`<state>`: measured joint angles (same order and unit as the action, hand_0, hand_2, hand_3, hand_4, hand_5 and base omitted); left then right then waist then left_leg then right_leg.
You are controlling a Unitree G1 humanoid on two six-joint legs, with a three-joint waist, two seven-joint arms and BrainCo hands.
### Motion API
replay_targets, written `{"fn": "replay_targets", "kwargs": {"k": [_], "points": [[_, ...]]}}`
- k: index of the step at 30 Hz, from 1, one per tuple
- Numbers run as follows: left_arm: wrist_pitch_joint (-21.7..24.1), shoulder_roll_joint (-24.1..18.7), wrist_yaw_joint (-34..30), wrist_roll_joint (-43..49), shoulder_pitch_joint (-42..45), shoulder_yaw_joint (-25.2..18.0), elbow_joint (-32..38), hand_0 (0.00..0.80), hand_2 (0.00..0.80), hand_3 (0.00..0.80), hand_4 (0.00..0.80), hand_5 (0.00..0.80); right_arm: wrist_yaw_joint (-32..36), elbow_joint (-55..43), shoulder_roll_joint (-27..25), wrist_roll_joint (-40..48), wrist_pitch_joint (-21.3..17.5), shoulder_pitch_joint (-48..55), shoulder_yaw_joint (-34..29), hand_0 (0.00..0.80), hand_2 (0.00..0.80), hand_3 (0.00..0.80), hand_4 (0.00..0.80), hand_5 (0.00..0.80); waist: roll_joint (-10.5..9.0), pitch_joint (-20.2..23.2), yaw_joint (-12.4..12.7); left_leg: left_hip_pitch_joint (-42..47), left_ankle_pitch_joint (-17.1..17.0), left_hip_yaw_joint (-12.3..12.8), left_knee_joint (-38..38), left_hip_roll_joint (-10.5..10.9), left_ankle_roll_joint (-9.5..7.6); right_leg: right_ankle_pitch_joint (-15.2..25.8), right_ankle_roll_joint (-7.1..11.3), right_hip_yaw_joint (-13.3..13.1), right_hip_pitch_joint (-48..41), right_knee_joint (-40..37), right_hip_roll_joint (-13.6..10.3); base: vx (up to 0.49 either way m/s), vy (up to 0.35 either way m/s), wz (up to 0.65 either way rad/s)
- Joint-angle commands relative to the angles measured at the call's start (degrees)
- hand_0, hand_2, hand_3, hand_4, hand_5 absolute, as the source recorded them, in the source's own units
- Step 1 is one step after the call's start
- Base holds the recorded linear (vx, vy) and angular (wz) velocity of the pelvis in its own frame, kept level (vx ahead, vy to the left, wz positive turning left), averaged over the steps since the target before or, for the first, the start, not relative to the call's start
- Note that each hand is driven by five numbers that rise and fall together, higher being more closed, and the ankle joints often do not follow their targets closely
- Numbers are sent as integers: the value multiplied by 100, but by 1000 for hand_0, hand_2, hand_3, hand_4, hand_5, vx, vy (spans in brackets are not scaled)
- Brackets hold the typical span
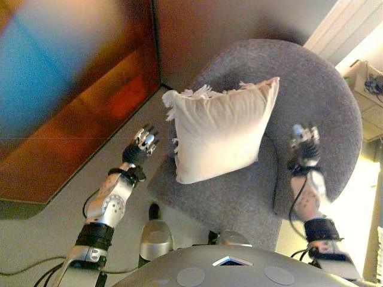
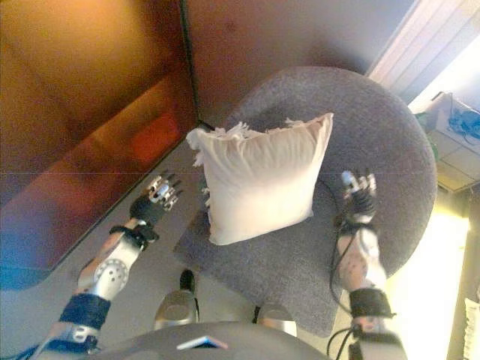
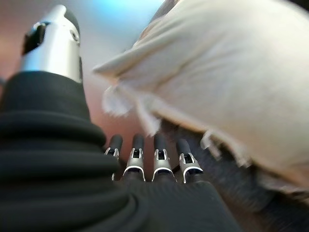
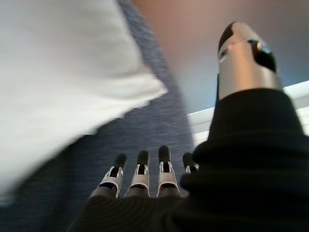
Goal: Pick up the cushion and take it to the sofa
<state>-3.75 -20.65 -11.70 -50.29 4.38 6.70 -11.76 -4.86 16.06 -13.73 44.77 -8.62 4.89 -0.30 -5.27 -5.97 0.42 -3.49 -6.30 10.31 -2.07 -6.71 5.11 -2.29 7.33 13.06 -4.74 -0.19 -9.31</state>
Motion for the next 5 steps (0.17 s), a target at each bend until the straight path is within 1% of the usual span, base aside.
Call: {"fn": "replay_targets", "kwargs": {"k": [1,3,4,5], "points": [[473,129,-555,-217,174,22,261,0,0,0,0,0,689,-24,1,737,-254,60,267,0,0,0,0,0,228,205,-7,187,112,205,-131,-298,123,713,527,-116,263,-241,-452,-125,37,-7],[574,157,-535,-170,203,139,167,0,0,0,0,0,674,123,76,728,-254,95,395,0,0,0,0,0,250,188,-27,204,122,222,-132,-287,117,726,518,-134,290,-244,-448,-102,30,-8],[551,177,-466,-262,236,268,125,0,0,0,0,0,534,192,119,665,-262,146,578,0,0,0,0,0,278,168,-48,233,136,230,-133,-274,106,728,507,-169,303,-243,-435,-82,22,-13],[441,188,-443,-313,252,308,113,0,0,0,0,0,502,179,133,730,-232,179,666,0,0,0,0,0,289,162,-57,238,145,228,-131,-262,98,724,501,-187,313,-242,-429,-68,18,-12]]}}
